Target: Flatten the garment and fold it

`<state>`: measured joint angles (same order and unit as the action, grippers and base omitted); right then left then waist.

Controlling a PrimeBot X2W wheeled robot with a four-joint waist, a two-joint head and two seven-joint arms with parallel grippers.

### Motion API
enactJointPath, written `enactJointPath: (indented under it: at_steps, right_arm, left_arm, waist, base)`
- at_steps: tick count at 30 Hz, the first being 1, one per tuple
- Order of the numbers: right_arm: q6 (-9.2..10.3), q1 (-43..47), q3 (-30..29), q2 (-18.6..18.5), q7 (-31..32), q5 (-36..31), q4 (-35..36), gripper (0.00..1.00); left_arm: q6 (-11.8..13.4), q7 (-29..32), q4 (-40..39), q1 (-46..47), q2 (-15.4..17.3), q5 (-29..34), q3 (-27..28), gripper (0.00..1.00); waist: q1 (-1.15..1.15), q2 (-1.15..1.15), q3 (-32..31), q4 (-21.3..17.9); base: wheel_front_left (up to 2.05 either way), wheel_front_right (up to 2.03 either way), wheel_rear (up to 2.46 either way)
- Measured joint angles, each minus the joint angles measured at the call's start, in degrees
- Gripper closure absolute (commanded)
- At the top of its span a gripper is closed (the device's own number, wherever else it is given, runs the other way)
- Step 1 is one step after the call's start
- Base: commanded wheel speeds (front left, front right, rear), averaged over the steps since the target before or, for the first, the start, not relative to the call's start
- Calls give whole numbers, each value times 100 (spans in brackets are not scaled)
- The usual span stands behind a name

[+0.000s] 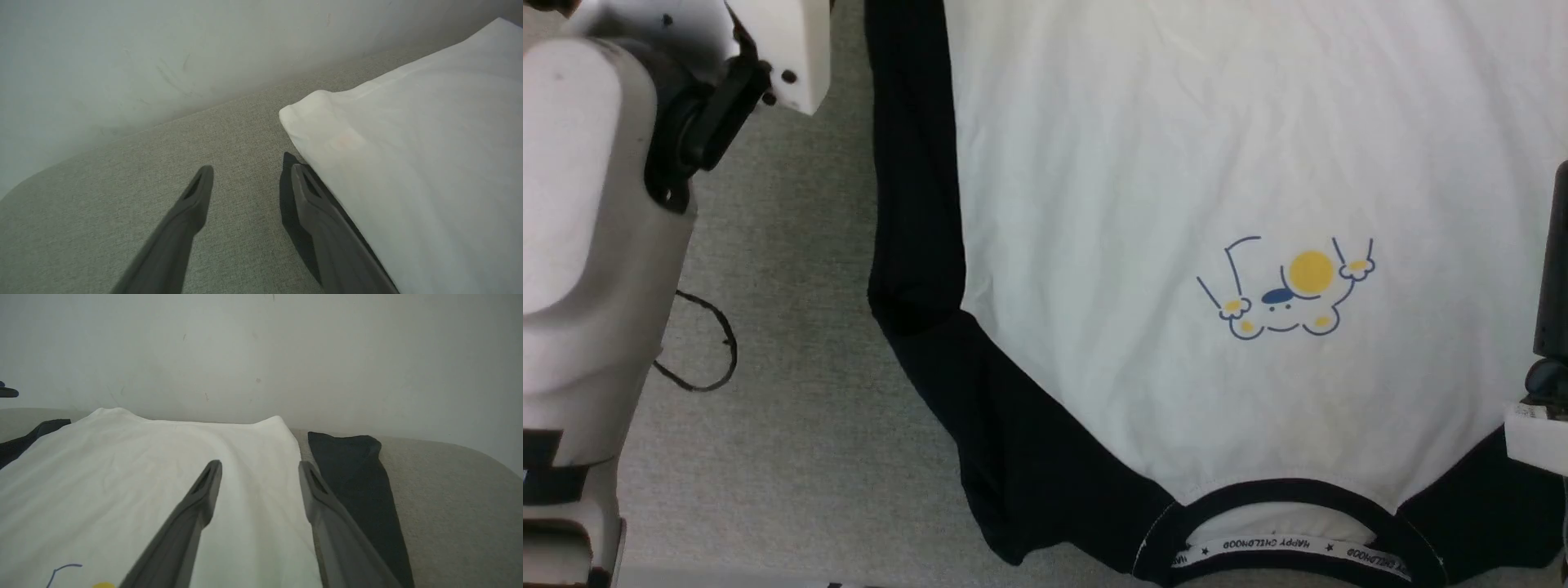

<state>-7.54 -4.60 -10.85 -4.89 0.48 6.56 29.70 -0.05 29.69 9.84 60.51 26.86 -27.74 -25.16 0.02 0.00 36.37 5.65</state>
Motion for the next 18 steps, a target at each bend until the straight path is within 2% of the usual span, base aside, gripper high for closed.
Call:
enactJointPath:
  at_steps: [8, 18]
  right_arm:
    - [0, -69, -40, -46, 2, 7, -3, 0]
    - [0, -71, -74, -44, 51, 8, -3, 0]
  left_arm:
    - [-37, 218, 413, 105, -124, -113, -68, 0]
    - [-51, 307, 404, 150, -283, -439, -23, 0]
  waist:
    - [-1, 0, 453, -95]
    - [-2, 0, 597, -156]
  base:
    - [0, 0, 0]
    - [0, 0, 0]
